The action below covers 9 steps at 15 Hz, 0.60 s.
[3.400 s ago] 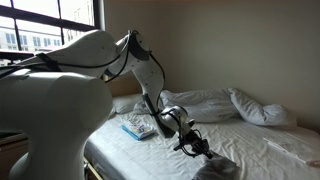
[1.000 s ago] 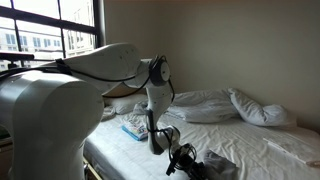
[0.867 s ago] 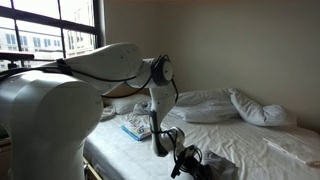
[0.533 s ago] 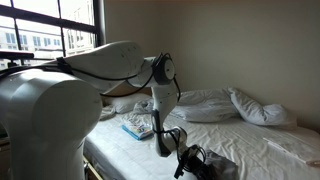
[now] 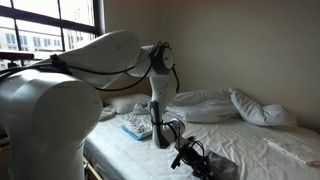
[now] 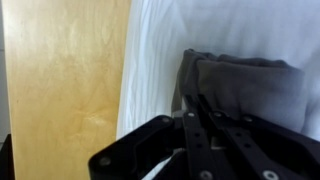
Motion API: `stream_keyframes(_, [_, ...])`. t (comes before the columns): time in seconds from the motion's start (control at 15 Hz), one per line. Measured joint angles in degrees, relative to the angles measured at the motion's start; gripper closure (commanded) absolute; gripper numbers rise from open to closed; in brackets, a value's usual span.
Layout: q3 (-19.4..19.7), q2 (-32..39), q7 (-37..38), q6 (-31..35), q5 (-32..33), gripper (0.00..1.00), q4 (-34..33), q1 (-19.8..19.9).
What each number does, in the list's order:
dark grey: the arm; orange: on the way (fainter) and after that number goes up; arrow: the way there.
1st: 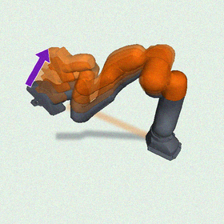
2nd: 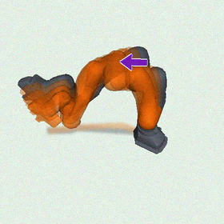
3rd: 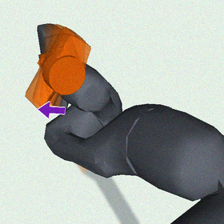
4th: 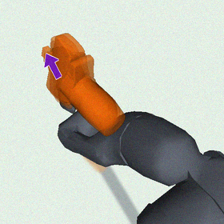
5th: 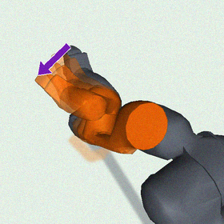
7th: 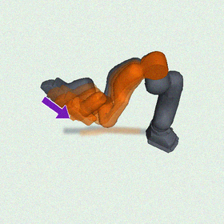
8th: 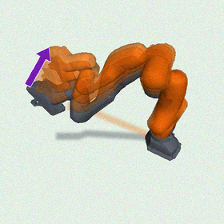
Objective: Fold the grey thing in half
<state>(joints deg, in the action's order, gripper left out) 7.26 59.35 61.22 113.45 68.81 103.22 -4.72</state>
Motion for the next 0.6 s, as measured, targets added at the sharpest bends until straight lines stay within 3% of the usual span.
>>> stream_keyframes(0.33, [-2.55,-8.99,0.1,7.62,2.31,0.91,5.7,-0.02])
stream_keyframes(0.6, [-3.65,-11.73,0.29,10.9,2.36,0.91,7.13,-0.03])
